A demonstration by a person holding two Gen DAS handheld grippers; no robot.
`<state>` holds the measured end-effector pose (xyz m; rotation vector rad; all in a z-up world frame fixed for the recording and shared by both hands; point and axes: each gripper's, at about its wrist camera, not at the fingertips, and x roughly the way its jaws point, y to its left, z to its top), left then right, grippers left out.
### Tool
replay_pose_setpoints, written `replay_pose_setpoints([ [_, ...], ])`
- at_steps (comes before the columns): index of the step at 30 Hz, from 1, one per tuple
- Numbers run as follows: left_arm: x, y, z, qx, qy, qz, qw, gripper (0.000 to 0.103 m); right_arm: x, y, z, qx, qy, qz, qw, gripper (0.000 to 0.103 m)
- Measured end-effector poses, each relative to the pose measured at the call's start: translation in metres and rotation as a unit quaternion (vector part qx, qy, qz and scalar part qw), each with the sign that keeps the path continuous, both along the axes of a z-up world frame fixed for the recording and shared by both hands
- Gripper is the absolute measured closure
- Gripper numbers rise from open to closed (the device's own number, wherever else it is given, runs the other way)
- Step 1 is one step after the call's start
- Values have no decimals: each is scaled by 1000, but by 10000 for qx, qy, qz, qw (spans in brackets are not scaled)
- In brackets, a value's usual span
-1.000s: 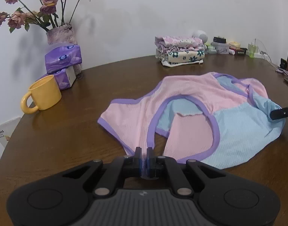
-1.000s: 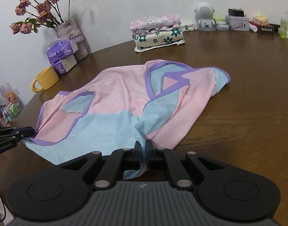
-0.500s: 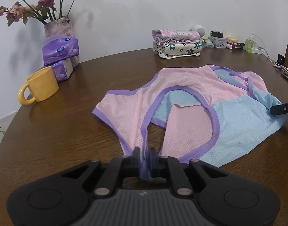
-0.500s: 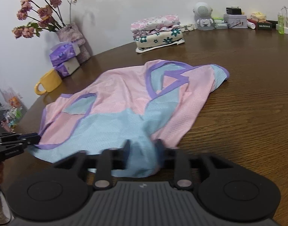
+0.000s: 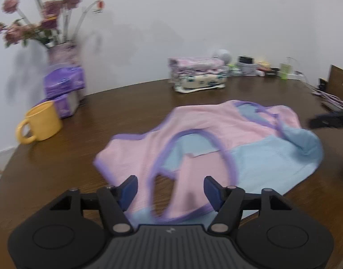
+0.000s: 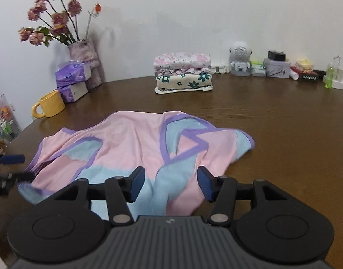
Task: Fold clothes
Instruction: 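Open both grippers and release the spread garment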
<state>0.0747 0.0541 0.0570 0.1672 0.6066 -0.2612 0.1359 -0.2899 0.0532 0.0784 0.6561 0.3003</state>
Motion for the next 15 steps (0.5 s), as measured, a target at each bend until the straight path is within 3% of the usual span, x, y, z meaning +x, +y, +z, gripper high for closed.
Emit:
replay_pose_setpoints([
  [7, 26, -53, 6, -184, 195, -632, 9976, 25, 74, 4, -4, -303, 458, -152, 9984, 56],
  [15, 87, -93, 2, -551, 738, -510, 9944, 24, 117, 4, -17, -516, 916, -99, 9944, 58],
])
